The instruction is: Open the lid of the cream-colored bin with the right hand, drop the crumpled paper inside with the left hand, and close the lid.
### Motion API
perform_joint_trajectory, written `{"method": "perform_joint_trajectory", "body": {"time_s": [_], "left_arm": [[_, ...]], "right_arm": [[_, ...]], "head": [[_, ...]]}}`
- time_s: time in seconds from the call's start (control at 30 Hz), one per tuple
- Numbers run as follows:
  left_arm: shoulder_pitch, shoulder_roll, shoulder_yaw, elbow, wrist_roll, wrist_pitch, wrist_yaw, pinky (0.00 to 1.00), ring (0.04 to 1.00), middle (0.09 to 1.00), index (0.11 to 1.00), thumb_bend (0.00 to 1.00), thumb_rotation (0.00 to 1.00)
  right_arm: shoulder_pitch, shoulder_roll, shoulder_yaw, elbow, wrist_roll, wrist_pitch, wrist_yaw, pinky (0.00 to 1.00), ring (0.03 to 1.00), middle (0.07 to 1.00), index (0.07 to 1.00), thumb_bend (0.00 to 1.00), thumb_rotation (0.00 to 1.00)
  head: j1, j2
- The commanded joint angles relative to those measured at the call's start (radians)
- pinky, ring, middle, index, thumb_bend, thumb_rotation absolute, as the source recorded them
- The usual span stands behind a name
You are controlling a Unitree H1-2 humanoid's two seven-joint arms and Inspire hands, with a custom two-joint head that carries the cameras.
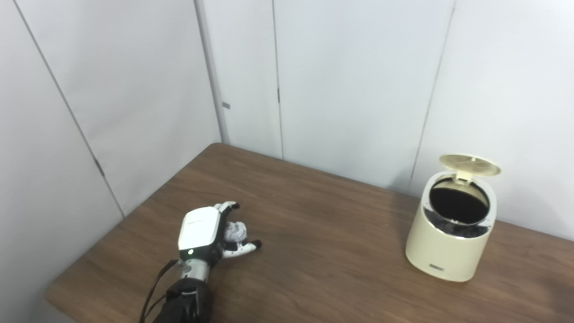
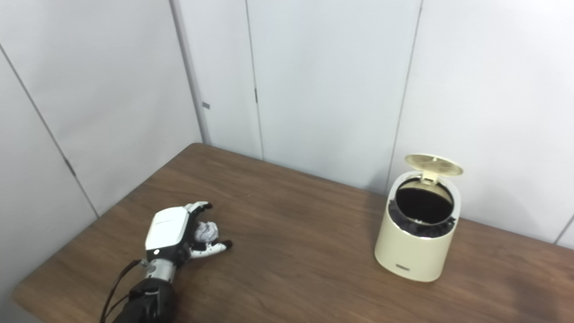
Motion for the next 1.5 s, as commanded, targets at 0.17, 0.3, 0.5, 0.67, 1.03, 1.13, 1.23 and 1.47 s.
{"method": "perform_joint_trajectory", "body": {"time_s": [0.17, 0.3, 0.5, 0.67, 1.03, 1.13, 1.23, 1.47], "left_arm": [[0.006, -0.005, -0.014, -0.008, -0.005, 0.008, 0.04, 0.47, 0.561, 0.599, 0.645, 1.0, 0.39], [0.023, -0.008, -0.02, -0.007, -0.019, 0.002, 0.046, 0.47, 0.55, 0.589, 0.633, 1.0, 0.39], [0.04, -0.01, -0.027, 0.013, -0.035, -0.019, 0.069, 0.43, 0.516, 0.562, 0.616, 0.91, 0.49], [0.04, -0.011, -0.038, 0.048, -0.022, -0.047, 0.128, 0.27, 0.341, 0.417, 0.493, 0.62, 0.46], [0.041, -0.033, -0.08, 0.088, 0.039, -0.07, 0.256, 0.07, 0.112, 0.171, 0.233, 0.72, 0.25], [0.042, -0.032, -0.087, 0.088, 0.042, -0.078, 0.266, 0.07, 0.115, 0.175, 0.238, 0.73, 0.26], [0.043, -0.029, -0.093, 0.088, 0.041, -0.085, 0.274, 0.08, 0.121, 0.178, 0.238, 0.73, 0.25], [0.048, -0.027, -0.096, 0.052, 0.034, -0.098, 0.28, 0.08, 0.126, 0.183, 0.237, 0.73, 0.21]], "right_arm": [[-0.02, -0.011, -0.009, -0.051, -0.007, 0.002, -0.001, 0.52, 0.66, 0.679, 0.649, 0.02, 0.16], [-0.022, -0.012, -0.012, -0.054, 0.002, 0.003, 0.001, 0.51, 0.655, 0.676, 0.644, 0.02, 0.16], [-0.016, -0.014, -0.012, -0.065, -0.011, 0.011, 0.002, 0.5, 0.649, 0.672, 0.64, 0.02, 0.17], [-0.006, -0.016, -0.01, -0.079, 0.015, 0.012, 0.013, 0.5, 0.647, 0.671, 0.638, 0.01, 0.18], [-0.007, -0.029, -0.016, -0.085, 0.005, 0.009, 0.013, 0.5, 0.646, 0.674, 0.632, 0.0, 0.18], [-0.006, -0.031, -0.015, -0.091, 0.004, 0.013, 0.014, 0.5, 0.647, 0.672, 0.631, 0.0, 0.18], [-0.004, -0.031, -0.012, -0.095, 0.01, 0.021, 0.014, 0.5, 0.649, 0.676, 0.635, 0.02, 0.23], [-0.003, -0.023, -0.004, -0.093, 0.006, 0.018, 0.013, 0.51, 0.651, 0.678, 0.637, 0.03, 0.26]], "head": [[0.001, 0.012], [0.002, 0.014], [-0.003, 0.02], [-0.007, 0.022], [-0.01, 0.032], [-0.013, 0.034], [-0.015, 0.034], [-0.036, 0.028]]}}
